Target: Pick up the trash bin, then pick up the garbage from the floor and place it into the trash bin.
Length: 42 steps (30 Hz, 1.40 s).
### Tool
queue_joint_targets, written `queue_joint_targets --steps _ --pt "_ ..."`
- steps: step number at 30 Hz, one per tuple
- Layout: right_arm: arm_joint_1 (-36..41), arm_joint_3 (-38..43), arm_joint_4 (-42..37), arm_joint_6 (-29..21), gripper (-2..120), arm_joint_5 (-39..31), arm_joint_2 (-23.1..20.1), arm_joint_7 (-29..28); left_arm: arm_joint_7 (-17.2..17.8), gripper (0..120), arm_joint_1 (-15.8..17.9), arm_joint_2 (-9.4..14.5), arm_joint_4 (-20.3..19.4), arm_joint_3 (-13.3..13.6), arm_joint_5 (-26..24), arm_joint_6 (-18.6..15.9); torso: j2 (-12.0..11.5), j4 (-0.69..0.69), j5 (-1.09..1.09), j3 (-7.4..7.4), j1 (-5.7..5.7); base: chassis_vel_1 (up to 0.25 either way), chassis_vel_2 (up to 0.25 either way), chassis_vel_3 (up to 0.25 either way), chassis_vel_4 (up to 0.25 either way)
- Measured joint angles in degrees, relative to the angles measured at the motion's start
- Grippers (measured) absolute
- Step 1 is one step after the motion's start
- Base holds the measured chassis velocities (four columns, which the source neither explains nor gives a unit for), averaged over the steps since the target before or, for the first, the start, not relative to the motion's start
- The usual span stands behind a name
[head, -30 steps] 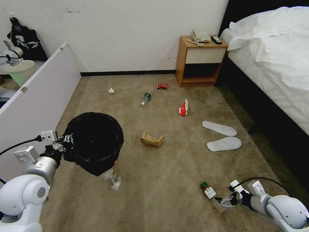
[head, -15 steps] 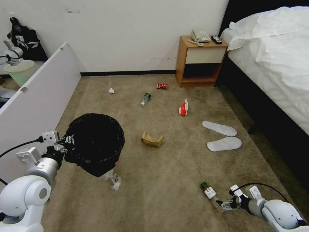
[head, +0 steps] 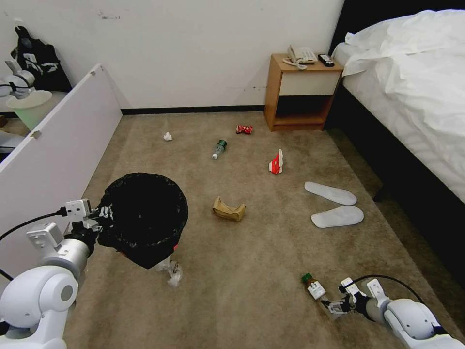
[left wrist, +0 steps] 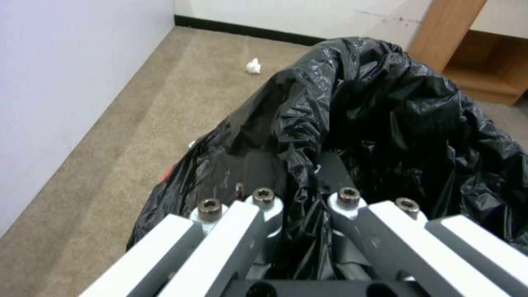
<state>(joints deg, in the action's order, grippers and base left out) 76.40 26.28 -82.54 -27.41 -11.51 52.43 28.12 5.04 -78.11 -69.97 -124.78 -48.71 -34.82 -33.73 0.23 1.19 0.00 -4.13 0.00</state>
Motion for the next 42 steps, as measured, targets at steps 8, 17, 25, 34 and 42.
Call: queue_joint_targets --steps 8,17,25,34,42 --pt "-2.31 -2.61 1.80 -0.03 100 0.75 0.22 0.00 0.00 4 0.37 -0.19 0.52 0.30 0.29 0.00 0.00 0.00 0.00 0.00 0.00 0.000 0.000 0.000 0.000" --pt "-5.79 -6.17 3.94 -0.01 100 0.84 0.60 0.36 -0.07 4 0.47 -0.50 1.02 0.37 0.68 0.05 0.00 0.00 0.00 0.00 0.00 0.000 0.000 0.000 0.000" --pt "-7.49 -7.79 5.29 0.04 100 0.84 1.08 0.36 -0.15 4 0.79 -0.56 1.60 0.42 0.86 0.22 0.00 0.00 0.00 0.00 0.00 0.000 0.000 0.000 0.000" --pt "-9.17 -8.82 8.29 0.97 99 1.59 1.90 0.35 -0.23 4 1.10 -0.82 2.10 0.89 1.27 0.30 0.00 0.00 0.00 0.00 0.00 0.000 0.000 0.000 0.000" --pt "-9.85 -9.13 10.13 1.88 75 2.61 2.79 0.48 -0.28 4 1.12 -0.85 2.32 1.10 1.41 0.46 0.02 0.07 -0.13 0.02 0.00 0.000 0.000 0.000 0.000"
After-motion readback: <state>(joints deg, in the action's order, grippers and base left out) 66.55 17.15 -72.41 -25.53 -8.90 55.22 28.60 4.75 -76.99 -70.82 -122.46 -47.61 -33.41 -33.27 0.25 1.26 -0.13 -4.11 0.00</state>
